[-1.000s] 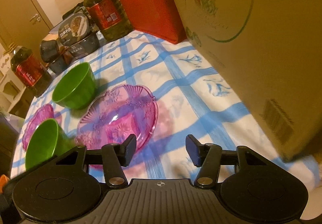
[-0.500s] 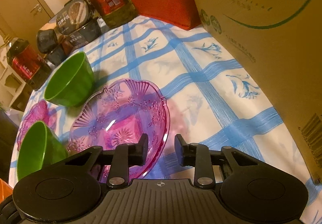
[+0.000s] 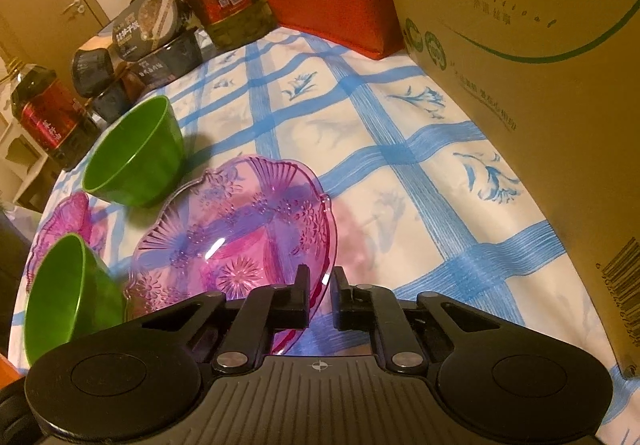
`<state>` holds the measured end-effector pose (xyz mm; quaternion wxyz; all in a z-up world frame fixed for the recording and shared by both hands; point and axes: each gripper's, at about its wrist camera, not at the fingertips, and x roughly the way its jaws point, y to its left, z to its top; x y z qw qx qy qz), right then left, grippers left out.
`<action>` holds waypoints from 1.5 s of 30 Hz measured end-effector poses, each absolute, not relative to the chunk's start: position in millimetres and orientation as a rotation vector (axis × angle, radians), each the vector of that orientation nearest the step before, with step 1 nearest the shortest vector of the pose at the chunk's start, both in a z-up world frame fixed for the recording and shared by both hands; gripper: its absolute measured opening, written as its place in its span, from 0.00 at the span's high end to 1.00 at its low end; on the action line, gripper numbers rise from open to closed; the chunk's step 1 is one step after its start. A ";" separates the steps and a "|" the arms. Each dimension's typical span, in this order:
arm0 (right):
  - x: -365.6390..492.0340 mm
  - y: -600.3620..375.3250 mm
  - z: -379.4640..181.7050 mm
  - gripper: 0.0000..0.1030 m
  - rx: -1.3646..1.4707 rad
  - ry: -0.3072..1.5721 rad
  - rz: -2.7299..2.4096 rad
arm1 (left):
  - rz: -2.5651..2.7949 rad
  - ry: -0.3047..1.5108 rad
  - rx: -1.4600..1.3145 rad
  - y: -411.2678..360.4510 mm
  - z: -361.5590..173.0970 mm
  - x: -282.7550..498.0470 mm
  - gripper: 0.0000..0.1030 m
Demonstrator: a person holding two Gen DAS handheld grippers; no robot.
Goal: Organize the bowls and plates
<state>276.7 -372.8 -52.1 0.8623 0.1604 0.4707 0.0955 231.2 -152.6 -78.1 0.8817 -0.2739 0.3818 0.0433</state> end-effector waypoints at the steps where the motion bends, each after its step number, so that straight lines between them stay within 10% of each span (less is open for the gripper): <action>1: 274.9 -372.8 -50.3 0.90 0.336 0.984 0.200 | 0.088 0.794 -0.567 -152.9 -76.4 230.8 0.87; 45: 153.1 -319.4 64.6 0.90 0.321 0.705 0.229 | 0.002 0.621 -0.500 -95.9 30.6 127.0 0.87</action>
